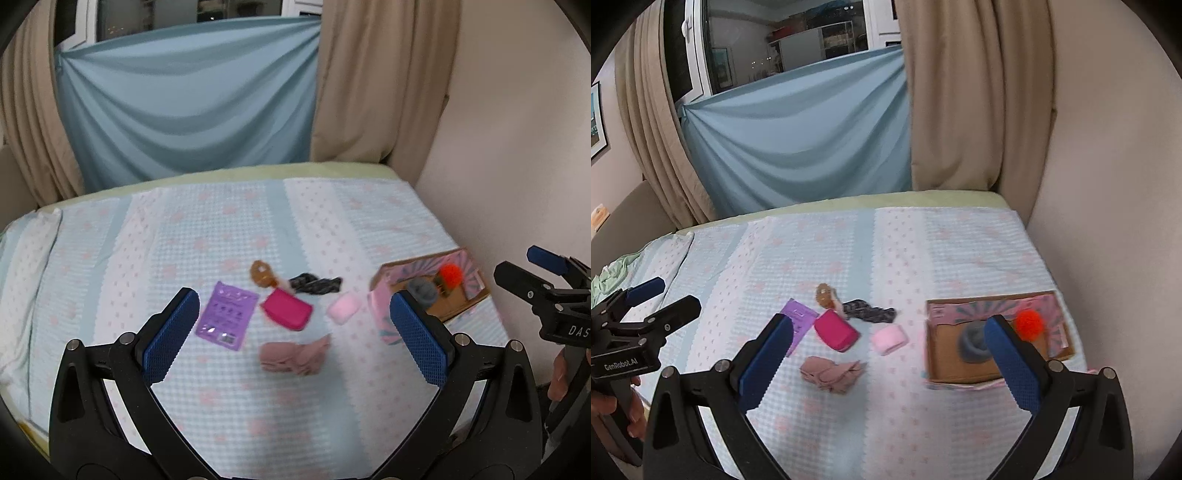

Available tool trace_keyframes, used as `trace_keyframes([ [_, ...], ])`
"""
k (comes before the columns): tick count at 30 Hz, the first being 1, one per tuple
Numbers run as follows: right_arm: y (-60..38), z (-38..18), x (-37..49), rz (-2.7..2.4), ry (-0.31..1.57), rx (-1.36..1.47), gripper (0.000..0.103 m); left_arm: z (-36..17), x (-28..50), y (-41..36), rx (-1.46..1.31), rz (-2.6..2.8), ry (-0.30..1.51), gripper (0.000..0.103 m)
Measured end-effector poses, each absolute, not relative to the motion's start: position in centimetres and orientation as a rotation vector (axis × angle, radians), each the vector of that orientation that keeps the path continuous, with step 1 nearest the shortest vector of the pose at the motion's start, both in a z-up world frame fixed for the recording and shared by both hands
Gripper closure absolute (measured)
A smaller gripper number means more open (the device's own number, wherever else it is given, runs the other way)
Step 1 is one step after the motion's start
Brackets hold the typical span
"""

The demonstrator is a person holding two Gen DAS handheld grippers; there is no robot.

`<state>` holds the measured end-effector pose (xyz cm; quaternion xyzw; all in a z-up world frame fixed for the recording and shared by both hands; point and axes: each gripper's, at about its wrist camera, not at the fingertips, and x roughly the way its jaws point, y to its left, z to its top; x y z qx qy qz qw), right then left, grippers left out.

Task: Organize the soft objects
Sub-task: 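Lift both tools away from the box back toward the items, then grasp the purple packet with the left tool while the right tool grasps the pink pouch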

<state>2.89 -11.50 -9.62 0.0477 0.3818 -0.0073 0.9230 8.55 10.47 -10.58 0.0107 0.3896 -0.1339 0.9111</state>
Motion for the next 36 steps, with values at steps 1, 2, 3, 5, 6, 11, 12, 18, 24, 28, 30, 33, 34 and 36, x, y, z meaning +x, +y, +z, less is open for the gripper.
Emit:
trace_keyframes([
  [1, -10.9, -10.1, 3.4, -0.012, 0.789, 0.101, 0.0, -11.2, 9.1, 11.2, 0.026, -0.28, 0.81, 0.0],
  [2, -10.2, -10.8, 4.0, -0.011, 0.796, 0.105, 0.0, -12.2, 9.9, 12.1, 0.032, -0.284, 0.82, 0.0],
  [3, -9.5, -11.5, 4.6, -0.01, 0.803, 0.107, 0.0, -12.9, 10.5, 12.7, 0.036, -0.285, 0.826, 0.0],
  [5, -8.2, -12.9, 5.8, -0.001, 0.82, 0.11, 0.0, -14.8, 12.2, 14.2, 0.042, -0.291, 0.843, 0.0],
  [6, -7.5, -13.7, 6.5, 0.001, 0.827, 0.107, 0.0, -15.6, 12.9, 14.8, 0.045, -0.294, 0.849, 0.0],
  [11, -5.0, -18.3, 9.5, 0.034, 0.858, 0.093, 0.0, -21.0, 17.0, 17.5, 0.059, -0.323, 0.884, 0.0],
  [12, -4.5, -19.5, 10.3, 0.044, 0.864, 0.09, 0.0, -22.1, 17.7, 17.9, 0.062, -0.33, 0.892, 0.0],
  [18, -2.3, -27.6, 14.5, 0.123, 0.9, 0.022, 0.0, -30.9, 22.1, 18.7, 0.101, -0.393, 0.939, 0.001],
  [24, -0.8, -35.7, 18.2, 0.189, 0.944, -0.09, 0.0, -40.1, 25.7, 18.2, 0.152, -0.434, 0.999, 0.002],
  [28, -0.4, -40.0, 20.2, 0.236, 0.982, -0.139, 0.0, -44.3, 27.1, 18.1, 0.184, -0.423, 1.021, 0.003],
  [30, 0.0, -41.7, 21.1, 0.262, 0.99, -0.166, 0.0, -46.0, 27.6, 18.1, 0.187, -0.42, 1.034, 0.003],
  [33, 0.7, -43.6, 21.9, 0.31, 1.004, -0.21, 0.0, -47.9, 28.2, 18.1, 0.196, -0.422, 1.057, 0.003],
  [34, 0.9, -44.0, 22.1, 0.324, 1.008, -0.222, 0.0, -48.4, 28.3, 18.1, 0.2, -0.424, 1.065, 0.003],
  [36, 1.5, -44.9, 22.6, 0.347, 1.014, -0.258, 0.004, -49.5, 28.5, 17.9, 0.226, -0.422, 1.084, 0.003],
])
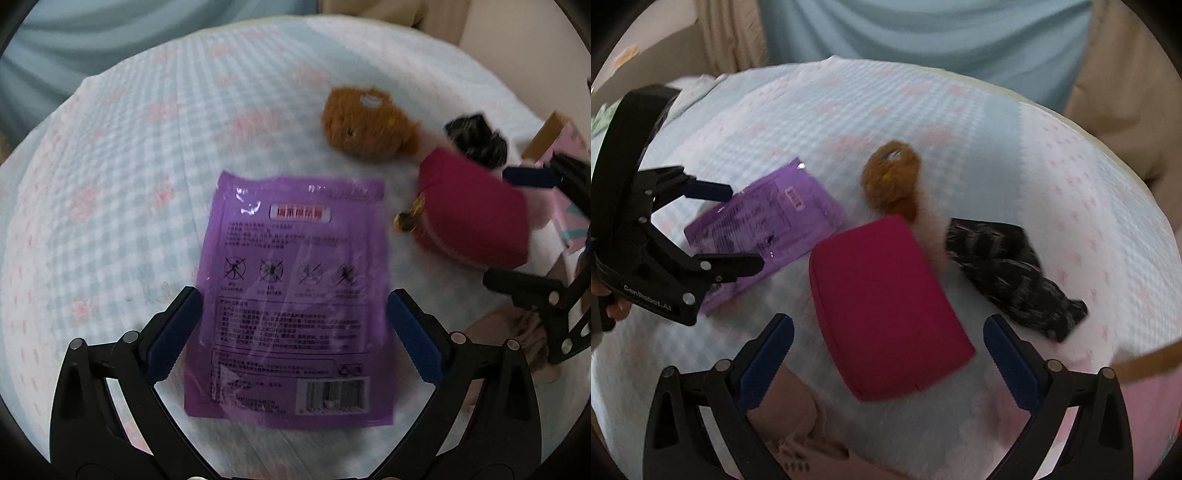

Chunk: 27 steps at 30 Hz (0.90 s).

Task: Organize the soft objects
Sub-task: 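Grasp the purple packet with the left tool while the right tool grasps the pink pouch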

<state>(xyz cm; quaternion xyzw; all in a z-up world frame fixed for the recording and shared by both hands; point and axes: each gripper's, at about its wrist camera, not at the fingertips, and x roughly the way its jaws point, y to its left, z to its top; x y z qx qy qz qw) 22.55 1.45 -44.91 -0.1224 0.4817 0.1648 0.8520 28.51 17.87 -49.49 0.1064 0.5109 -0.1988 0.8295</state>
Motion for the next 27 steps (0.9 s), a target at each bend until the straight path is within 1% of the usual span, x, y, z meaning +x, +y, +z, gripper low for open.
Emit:
trace_keyframes([
  [1, 1.6, -45.2, 22.8, 0.357, 1.019, -0.269, 0.008, -49.8, 28.6, 17.8, 0.241, -0.417, 1.089, 0.003],
  [4, 2.2, -46.0, 23.5, 0.371, 1.034, -0.306, 0.012, -50.2, 29.0, 17.8, 0.249, -0.422, 1.085, 0.003],
  [6, 2.6, -46.5, 23.9, 0.377, 1.045, -0.32, 0.017, -50.4, 29.8, 17.9, 0.237, -0.431, 1.112, 0.003],
  [7, 2.7, -46.7, 24.1, 0.376, 1.053, -0.328, 0.021, -50.5, 30.1, 17.8, 0.232, -0.434, 1.119, 0.003],
  [9, 2.8, -47.0, 24.5, 0.387, 1.067, -0.33, 0.026, -50.6, 30.5, 17.6, 0.239, -0.437, 1.131, 0.003],
  [11, 3.2, -47.1, 24.6, 0.398, 1.071, -0.335, 0.034, -50.6, 30.7, 17.4, 0.249, -0.439, 1.135, 0.004],
  [14, 4.0, -47.1, 24.3, 0.405, 1.071, -0.367, 0.045, -50.3, 31.0, 17.8, 0.245, -0.439, 1.135, 0.016],
  [15, 4.1, -47.1, 24.2, 0.401, 1.069, -0.37, 0.046, -50.1, 31.0, 17.9, 0.243, -0.437, 1.134, 0.027],
  [16, 4.1, -47.0, 24.1, 0.395, 1.07, -0.368, 0.048, -49.8, 31.0, 18.2, 0.242, -0.432, 1.13, 0.035],
  [17, 4.1, -46.9, 23.9, 0.39, 1.071, -0.362, 0.05, -49.4, 31.3, 18.6, 0.233, -0.422, 1.133, 0.04],
  [18, 4.1, -46.8, 23.8, 0.384, 1.073, -0.352, 0.051, -49.3, 31.4, 18.8, 0.23, -0.414, 1.134, 0.051],
  [19, 4.1, -46.7, 23.8, 0.378, 1.075, -0.341, 0.052, -49.1, 31.5, 19.1, 0.228, -0.401, 1.132, 0.058],
  [21, 4.0, -46.6, 23.6, 0.366, 1.077, -0.317, 0.054, -48.7, 31.8, 19.7, 0.217, -0.382, 1.131, 0.067],
  [22, 3.9, -46.5, 23.6, 0.359, 1.079, -0.304, 0.055, -48.6, 31.9, 20.0, 0.213, -0.376, 1.132, 0.069],
  [27, 3.6, -45.9, 23.7, 0.328, 1.087, -0.227, 0.061, -47.9, 32.0, 20.5, 0.202, -0.366, 1.137, 0.074],
])
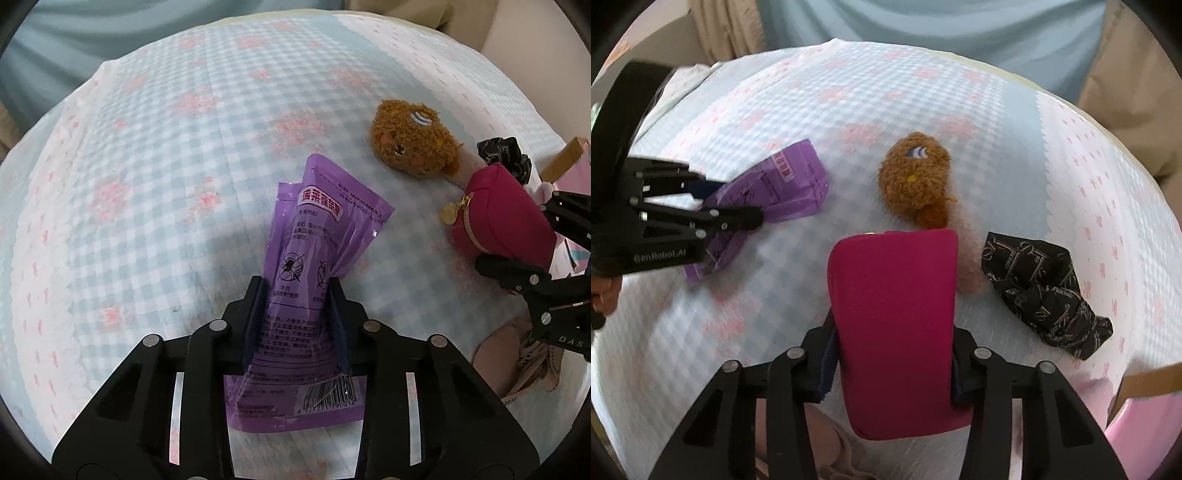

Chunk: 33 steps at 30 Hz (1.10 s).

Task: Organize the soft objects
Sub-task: 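Grasp the purple packet with the left tool while the right tool grasps the pink pouch, then carry packet and pouch into the box and open both tools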

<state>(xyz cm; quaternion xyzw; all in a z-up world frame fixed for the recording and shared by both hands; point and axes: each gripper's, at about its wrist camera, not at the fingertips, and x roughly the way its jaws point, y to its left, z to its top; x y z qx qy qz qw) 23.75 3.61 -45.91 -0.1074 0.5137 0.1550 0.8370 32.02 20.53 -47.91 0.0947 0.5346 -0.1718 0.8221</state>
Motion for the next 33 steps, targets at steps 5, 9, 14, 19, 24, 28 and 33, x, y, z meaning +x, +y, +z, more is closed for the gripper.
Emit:
trace_keyframes([
  [5, 3.0, -44.2, 23.9, 0.306, 1.084, -0.179, 0.064, -46.8, 31.8, 20.4, 0.185, -0.347, 1.153, 0.075],
  [9, 2.1, -41.5, 23.6, 0.289, 1.064, -0.153, 0.064, -44.3, 31.2, 20.5, 0.15, -0.328, 1.142, 0.076],
  [14, 1.7, -36.2, 21.8, 0.261, 1.023, -0.121, 0.065, -38.7, 29.7, 20.9, 0.112, -0.301, 1.093, 0.076],
  [19, 1.4, -29.7, 20.4, 0.194, 0.987, -0.062, 0.065, -31.7, 27.5, 20.5, 0.081, -0.261, 1.033, 0.076],
  [24, 0.0, -22.2, 17.5, 0.133, 0.933, -0.003, 0.065, -24.3, 24.2, 19.4, 0.024, -0.203, 0.975, 0.076],
  [28, -1.7, -17.1, 13.9, 0.118, 0.893, 0.02, 0.065, -19.4, 21.1, 18.4, -0.024, -0.166, 0.939, 0.076],
  [33, -4.0, -13.3, 10.2, 0.134, 0.863, 0.022, 0.065, -14.9, 16.8, 16.6, -0.067, -0.13, 0.897, 0.076],
])
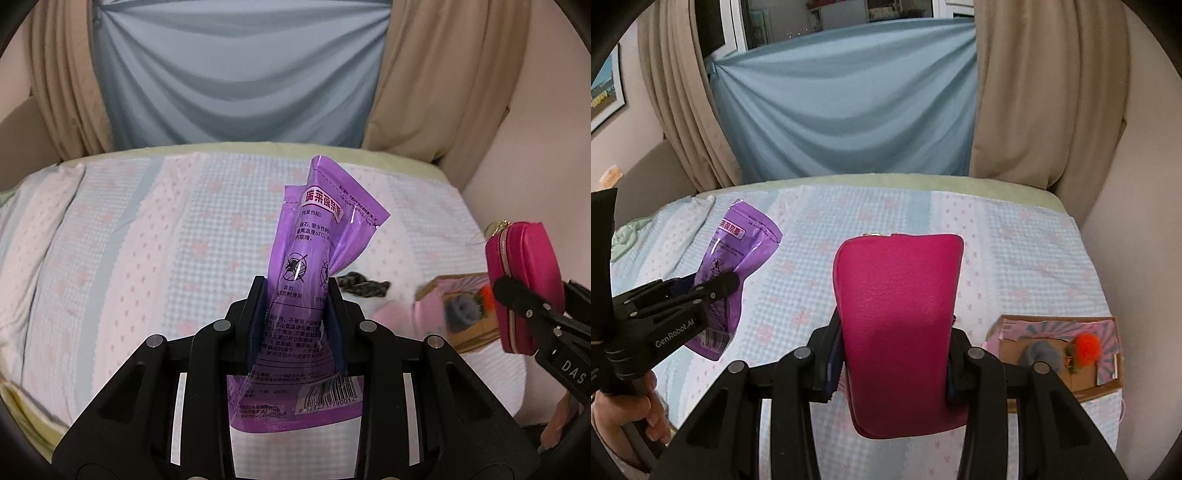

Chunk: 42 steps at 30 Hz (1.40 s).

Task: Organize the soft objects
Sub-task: 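Carry packet and pouch into the box and open both tools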

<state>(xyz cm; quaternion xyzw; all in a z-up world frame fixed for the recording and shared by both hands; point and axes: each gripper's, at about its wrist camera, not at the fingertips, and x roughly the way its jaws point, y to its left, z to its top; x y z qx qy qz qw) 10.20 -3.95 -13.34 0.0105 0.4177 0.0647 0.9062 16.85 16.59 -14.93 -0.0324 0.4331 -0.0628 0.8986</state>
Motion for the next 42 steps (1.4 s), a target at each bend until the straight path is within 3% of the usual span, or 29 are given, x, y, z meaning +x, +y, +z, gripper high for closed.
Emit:
trace_keyframes([
  [11, -12.7, -8.7, 5.9, 0.152, 0.797, 0.023, 0.065, -8.8, 11.9, 6.4, -0.044, -0.14, 0.808, 0.076],
  [22, -25.5, -8.8, 5.7, 0.073, 0.799, 0.061, 0.065, -9.7, 11.9, -5.2, -0.072, -0.182, 0.822, 0.076],
  [31, -33.2, -13.0, 8.6, 0.025, 0.914, 0.124, 0.065, -15.0, 14.2, -13.4, -0.091, -0.233, 0.93, 0.076],
  [42, -38.1, -22.6, 11.7, -0.032, 1.078, 0.251, 0.064, -27.5, 18.7, -19.8, -0.099, -0.284, 1.126, 0.076],
])
